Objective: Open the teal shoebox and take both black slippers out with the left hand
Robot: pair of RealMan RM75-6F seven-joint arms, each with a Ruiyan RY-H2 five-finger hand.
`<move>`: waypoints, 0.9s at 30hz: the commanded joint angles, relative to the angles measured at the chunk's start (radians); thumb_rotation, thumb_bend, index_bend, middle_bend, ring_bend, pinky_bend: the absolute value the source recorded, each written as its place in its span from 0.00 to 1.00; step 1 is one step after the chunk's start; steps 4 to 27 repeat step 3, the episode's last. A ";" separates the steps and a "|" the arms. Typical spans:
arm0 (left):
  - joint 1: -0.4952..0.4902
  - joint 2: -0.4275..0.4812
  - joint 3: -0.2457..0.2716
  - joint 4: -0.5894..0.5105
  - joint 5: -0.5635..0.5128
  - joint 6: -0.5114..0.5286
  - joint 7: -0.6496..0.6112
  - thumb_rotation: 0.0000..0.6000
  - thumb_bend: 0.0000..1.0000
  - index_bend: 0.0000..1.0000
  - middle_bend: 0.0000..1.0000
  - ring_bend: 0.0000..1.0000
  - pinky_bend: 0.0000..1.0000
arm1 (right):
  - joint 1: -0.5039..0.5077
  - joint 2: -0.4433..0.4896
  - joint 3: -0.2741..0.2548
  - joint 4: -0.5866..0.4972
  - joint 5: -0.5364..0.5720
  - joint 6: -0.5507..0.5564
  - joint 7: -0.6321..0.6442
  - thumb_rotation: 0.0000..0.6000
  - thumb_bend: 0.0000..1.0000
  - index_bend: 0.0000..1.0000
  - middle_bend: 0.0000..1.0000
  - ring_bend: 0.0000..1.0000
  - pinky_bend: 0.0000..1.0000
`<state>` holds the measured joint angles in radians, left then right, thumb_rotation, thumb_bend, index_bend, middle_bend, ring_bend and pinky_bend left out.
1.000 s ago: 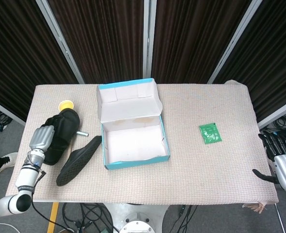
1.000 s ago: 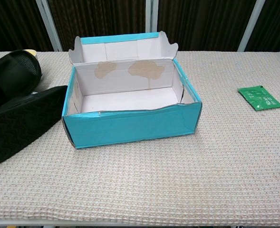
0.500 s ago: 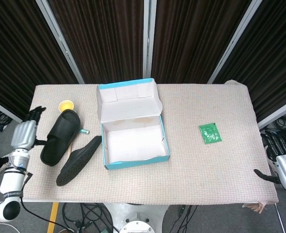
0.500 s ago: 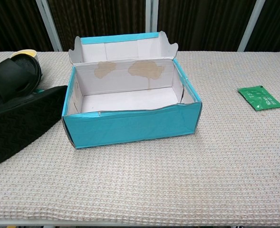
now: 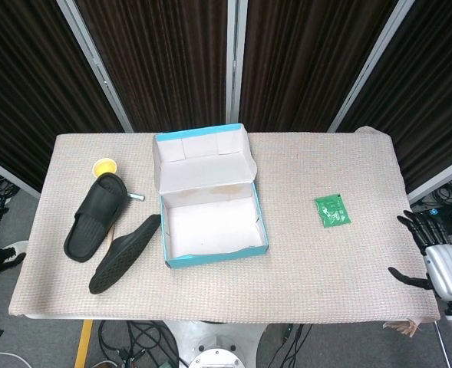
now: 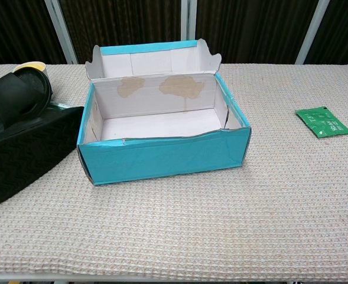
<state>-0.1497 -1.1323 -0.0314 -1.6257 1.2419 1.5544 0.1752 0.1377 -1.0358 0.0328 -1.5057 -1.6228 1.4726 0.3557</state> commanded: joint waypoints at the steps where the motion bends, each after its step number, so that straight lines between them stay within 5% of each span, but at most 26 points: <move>1: 0.045 0.023 0.033 -0.034 0.035 0.031 0.001 1.00 0.09 0.18 0.11 0.05 0.17 | 0.001 -0.008 -0.007 -0.002 -0.011 0.004 -0.013 1.00 0.04 0.11 0.06 0.00 0.00; 27: 0.064 0.033 0.044 -0.050 0.049 0.040 -0.005 1.00 0.09 0.17 0.11 0.05 0.17 | 0.002 -0.009 -0.009 -0.014 -0.014 0.002 -0.027 1.00 0.04 0.11 0.06 0.00 0.00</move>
